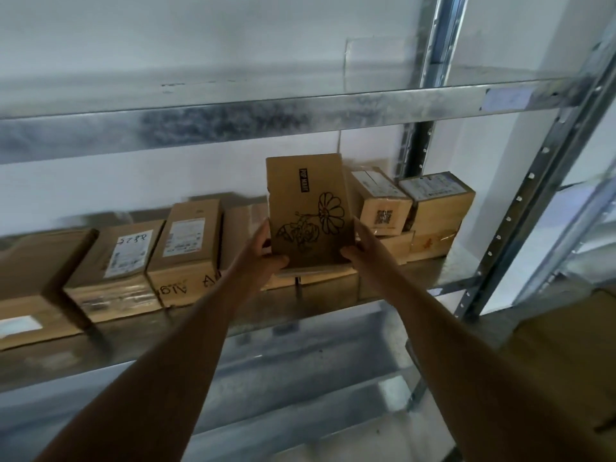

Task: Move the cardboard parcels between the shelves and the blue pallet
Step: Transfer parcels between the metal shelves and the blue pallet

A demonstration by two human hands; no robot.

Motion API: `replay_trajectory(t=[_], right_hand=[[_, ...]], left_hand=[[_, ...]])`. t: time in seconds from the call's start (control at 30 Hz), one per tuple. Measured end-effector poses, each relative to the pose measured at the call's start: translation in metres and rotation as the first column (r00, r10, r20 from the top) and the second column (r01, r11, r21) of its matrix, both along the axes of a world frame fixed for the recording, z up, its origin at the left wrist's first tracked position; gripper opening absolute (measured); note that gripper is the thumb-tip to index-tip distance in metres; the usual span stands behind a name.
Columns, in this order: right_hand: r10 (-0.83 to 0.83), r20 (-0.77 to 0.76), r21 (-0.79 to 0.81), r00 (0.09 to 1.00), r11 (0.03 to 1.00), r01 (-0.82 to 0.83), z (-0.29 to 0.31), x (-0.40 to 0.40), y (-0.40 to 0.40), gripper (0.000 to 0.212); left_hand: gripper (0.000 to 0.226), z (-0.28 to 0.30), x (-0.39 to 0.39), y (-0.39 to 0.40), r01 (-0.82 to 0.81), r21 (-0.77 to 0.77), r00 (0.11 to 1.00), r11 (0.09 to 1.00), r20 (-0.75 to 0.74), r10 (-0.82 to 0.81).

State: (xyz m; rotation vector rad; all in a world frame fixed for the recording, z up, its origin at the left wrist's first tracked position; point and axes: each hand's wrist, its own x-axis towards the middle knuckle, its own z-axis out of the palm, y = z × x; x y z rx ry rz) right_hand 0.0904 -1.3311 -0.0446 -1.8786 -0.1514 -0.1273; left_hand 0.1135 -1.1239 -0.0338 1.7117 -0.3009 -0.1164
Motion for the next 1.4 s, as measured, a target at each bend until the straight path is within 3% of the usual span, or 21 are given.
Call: replay_trajectory(t=[0.13, 0.37, 0.5, 0.6, 0.77, 1.03, 1.4], right_hand=[[-0.072, 0.007, 0.054, 0.997, 0.996, 0.072, -0.01, -0.05, 0.013, 0.059], [-0.199, 0.035, 0.054, 0.979, 0.979, 0.197, -0.016, -0.159, 0.029, 0.063], [-0.271, 0.011, 0.076, 0.963, 0.96, 0.269, -0.024, -0.22, 0.029, 0.066], [-0.339, -0.004, 0.038, 0.941, 0.94, 0.339, -0.029, -0.261, 0.025, 0.067], [-0.524, -0.026, -0.065, 0.851, 0.851, 0.522, -0.03, -0.319, 0.014, 0.069], [-0.649, 0.039, -0.031, 0.759, 0.759, 0.651, -0.025, -0.409, -0.017, 0.07], [-0.843, 0.022, 0.023, 0.538, 0.538, 0.842, -0.041, -0.589, -0.078, 0.071]], left_hand=[[0.076, -0.007, -0.04, 0.012, 0.061, 0.065, 0.993, 0.996, 0.093, -0.067], [0.079, -0.033, -0.118, 0.019, 0.15, -0.013, 0.984, 0.989, 0.095, -0.149], [0.083, -0.054, -0.151, 0.014, 0.178, 0.103, 0.974, 0.979, 0.127, -0.19], [0.082, -0.061, -0.177, 0.003, 0.268, 0.097, 0.95, 0.959, 0.14, -0.279], [0.077, -0.049, -0.221, -0.025, 0.391, 0.141, 0.901, 0.909, 0.144, -0.41], [0.077, -0.038, -0.289, -0.079, 0.463, 0.16, 0.863, 0.872, 0.143, -0.485], [0.077, -0.035, -0.431, -0.184, 0.688, 0.203, 0.694, 0.696, 0.095, -0.714]])
